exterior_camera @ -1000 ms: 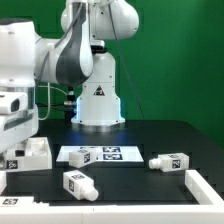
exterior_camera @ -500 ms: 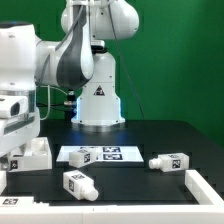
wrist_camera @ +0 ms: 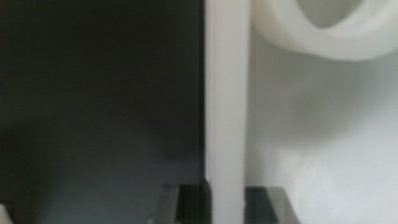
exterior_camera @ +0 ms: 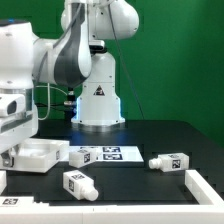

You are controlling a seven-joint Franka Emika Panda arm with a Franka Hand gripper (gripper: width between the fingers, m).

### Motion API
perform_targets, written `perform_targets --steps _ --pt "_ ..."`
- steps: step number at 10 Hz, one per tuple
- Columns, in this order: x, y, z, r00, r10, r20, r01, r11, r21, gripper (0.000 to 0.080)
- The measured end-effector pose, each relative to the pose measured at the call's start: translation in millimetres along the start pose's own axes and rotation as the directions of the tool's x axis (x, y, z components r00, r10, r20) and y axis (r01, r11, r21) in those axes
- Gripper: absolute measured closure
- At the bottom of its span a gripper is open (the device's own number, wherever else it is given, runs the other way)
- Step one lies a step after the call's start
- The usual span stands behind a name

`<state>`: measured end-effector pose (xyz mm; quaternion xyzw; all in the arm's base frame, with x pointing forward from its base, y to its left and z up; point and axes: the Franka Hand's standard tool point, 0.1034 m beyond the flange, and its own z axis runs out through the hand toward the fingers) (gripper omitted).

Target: Assemble one leg

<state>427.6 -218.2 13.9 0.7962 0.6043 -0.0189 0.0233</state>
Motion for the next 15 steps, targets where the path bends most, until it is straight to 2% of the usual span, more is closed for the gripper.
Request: perform_targets --steps 1,2,3,4,6,7,8,9,10,14,15 --pt "-4.2 2.5 -11.4 1.000 0.019 0.004 -0.019 1.000 -0.002 0.0751" --pt "-0.3 5.9 -26.6 0.996 0.087 0.007 -0.087 0.996 -0.017 0.0751" --pt "11.3 8.6 -45.6 0.988 0.153 0.009 -0.153 0.987 -0.044 0.0751" --pt "29.1 11.5 -58.3 0.968 0.252 0.008 -0.251 0.966 -0.063 0.0751" --pt "71.2 25.1 -70.7 0.896 0.444 0.006 -0.443 0.894 -0.058 0.0752" --pt "95.0 39.6 -76.3 0.821 0.571 0.008 -0.570 0.820 -0.052 0.0752" --pt "119.6 63.7 -78.9 0.775 0.632 0.006 -0.631 0.774 -0.062 0.0752" --pt "135.3 84.9 -79.5 0.742 0.671 0.007 -0.669 0.740 -0.071 0.0752" --pt "143.2 99.8 -79.6 0.738 0.675 0.005 -0.672 0.736 -0.079 0.0752" --pt "141.7 95.0 -74.4 0.741 0.671 0.013 -0.668 0.740 -0.074 0.0752" --pt "146.3 94.3 -74.8 0.708 0.706 0.014 -0.704 0.707 -0.069 0.0752"
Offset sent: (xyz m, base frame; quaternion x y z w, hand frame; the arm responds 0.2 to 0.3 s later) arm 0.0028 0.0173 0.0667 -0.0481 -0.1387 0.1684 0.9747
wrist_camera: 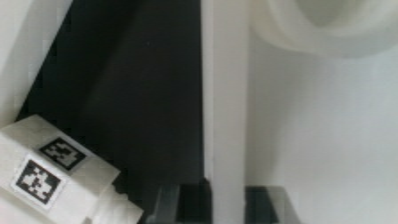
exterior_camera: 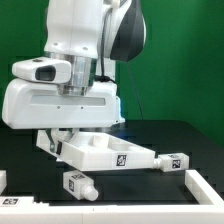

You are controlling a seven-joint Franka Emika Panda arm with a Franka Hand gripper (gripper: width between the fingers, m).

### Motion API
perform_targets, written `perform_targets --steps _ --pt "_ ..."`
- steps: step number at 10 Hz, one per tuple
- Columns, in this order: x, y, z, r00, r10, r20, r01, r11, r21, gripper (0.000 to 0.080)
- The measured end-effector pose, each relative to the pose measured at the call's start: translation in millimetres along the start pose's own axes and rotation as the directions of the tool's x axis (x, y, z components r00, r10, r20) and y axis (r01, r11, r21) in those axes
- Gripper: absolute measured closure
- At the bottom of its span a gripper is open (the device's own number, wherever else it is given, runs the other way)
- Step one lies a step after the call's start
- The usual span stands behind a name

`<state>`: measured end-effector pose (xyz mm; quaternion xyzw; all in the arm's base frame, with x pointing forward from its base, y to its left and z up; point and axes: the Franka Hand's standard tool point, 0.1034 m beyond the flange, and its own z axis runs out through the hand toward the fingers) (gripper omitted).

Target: Assemble one leg

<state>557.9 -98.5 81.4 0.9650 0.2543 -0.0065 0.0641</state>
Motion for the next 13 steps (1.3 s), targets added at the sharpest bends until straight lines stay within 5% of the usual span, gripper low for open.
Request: perform_targets --steps 2,3,4,5,9,13 --pt "43.7 -22.1 -15.6 0.951 0.308 0.028 -0.309 0.951 0.016 0.0752" --pt "68.1 -21.1 -16.0 0.900 0.436 0.021 -0.436 0.899 0.030 0.0752" --pt "78.8 -16.5 -9.9 0.862 0.507 0.015 -0.507 0.860 0.053 0.0752" --pt "83.5 -18.2 -2.5 0.866 0.499 -0.021 -0.498 0.866 0.045 0.0752" --pt "79.0 -26.0 4.2 0.873 0.487 -0.022 -0.485 0.873 0.045 0.0752" --pt "54.4 -49.2 22.5 0.862 0.506 0.043 -0.508 0.859 0.067 0.0752"
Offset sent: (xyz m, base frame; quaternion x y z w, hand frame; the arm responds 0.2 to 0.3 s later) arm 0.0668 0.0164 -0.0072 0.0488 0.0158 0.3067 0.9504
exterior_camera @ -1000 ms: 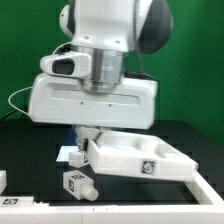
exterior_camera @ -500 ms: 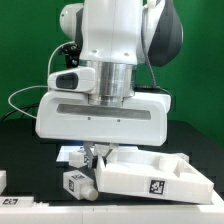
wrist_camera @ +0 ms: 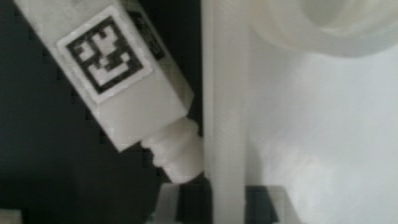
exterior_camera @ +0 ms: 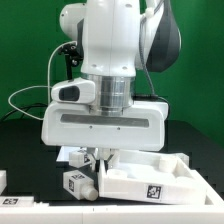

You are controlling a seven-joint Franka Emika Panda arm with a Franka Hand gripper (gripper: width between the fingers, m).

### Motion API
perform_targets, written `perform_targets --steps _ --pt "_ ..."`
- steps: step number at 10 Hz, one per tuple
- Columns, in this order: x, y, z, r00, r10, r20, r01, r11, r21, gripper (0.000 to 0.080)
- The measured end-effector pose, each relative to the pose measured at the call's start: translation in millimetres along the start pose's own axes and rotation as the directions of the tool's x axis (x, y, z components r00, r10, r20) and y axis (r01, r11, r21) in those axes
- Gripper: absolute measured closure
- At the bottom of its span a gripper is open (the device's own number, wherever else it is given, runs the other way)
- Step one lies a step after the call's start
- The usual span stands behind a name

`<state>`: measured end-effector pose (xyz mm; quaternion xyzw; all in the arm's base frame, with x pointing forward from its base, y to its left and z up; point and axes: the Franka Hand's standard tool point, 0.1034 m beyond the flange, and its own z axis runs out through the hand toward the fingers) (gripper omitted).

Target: Assemble one leg

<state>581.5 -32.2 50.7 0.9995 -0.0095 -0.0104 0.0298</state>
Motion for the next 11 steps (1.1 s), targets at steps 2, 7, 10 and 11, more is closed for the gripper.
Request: perform_targets --steps 2,7,10,11 --pt "0.5 0.1 0.2 1.000 -0.001 -0.001 0.001 1.000 0.000 0.0752" --pt "-14.2 -9.0 15.0 1.000 -0.022 0.008 0.022 1.000 0.002 0.0752" --pt "2.9 -14.1 26.3 1.000 0.006 0.005 -0.006 1.000 -0.005 0.0752" --pt "3.2 -14.5 31.5 0.999 0.030 0.017 -0.030 1.000 -0.010 0.0752"
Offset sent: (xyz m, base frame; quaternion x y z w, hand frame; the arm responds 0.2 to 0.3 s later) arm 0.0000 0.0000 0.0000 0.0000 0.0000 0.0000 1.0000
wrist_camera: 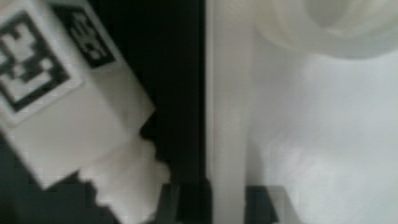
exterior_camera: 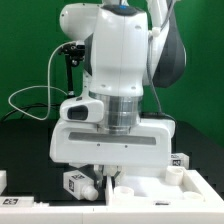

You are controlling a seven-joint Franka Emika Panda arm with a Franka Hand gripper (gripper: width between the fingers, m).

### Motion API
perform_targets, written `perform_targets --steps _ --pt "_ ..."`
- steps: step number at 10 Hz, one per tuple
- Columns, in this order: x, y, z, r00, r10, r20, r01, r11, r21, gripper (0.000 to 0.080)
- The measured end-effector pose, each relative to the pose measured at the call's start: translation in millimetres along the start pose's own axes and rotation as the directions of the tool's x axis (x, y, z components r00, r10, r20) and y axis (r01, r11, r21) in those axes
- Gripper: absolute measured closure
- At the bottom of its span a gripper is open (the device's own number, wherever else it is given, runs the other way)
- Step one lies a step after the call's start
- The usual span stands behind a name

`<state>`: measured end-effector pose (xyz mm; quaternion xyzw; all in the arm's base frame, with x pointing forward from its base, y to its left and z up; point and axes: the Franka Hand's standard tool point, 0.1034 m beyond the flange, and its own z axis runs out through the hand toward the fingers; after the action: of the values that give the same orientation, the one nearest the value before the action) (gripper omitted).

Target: Assemble one leg

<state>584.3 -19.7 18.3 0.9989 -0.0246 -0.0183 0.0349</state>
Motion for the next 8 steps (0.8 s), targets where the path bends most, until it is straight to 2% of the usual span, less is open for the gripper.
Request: perform_targets --steps 2,5,6,7,8 --pt "0.3 -0.8 7.1 1.000 0.022 0.003 -0.022 1.000 -0.009 0.0747" --pt "-0.1 -0.4 7.8 1.000 0.014 0.003 -0.014 1.000 -0.011 0.0745" --pt "-0.1 -1.6 7.2 1.000 0.013 0.003 -0.013 1.000 -0.010 0.0543" --pt "-4.0 -8.4 0.5 1.000 0.005 0.001 -0.005 1.000 -0.003 0.0543" --pt "-11.9 -18.2 -13.3 1.000 -0.005 -0.003 0.005 1.000 0.004 0.0342"
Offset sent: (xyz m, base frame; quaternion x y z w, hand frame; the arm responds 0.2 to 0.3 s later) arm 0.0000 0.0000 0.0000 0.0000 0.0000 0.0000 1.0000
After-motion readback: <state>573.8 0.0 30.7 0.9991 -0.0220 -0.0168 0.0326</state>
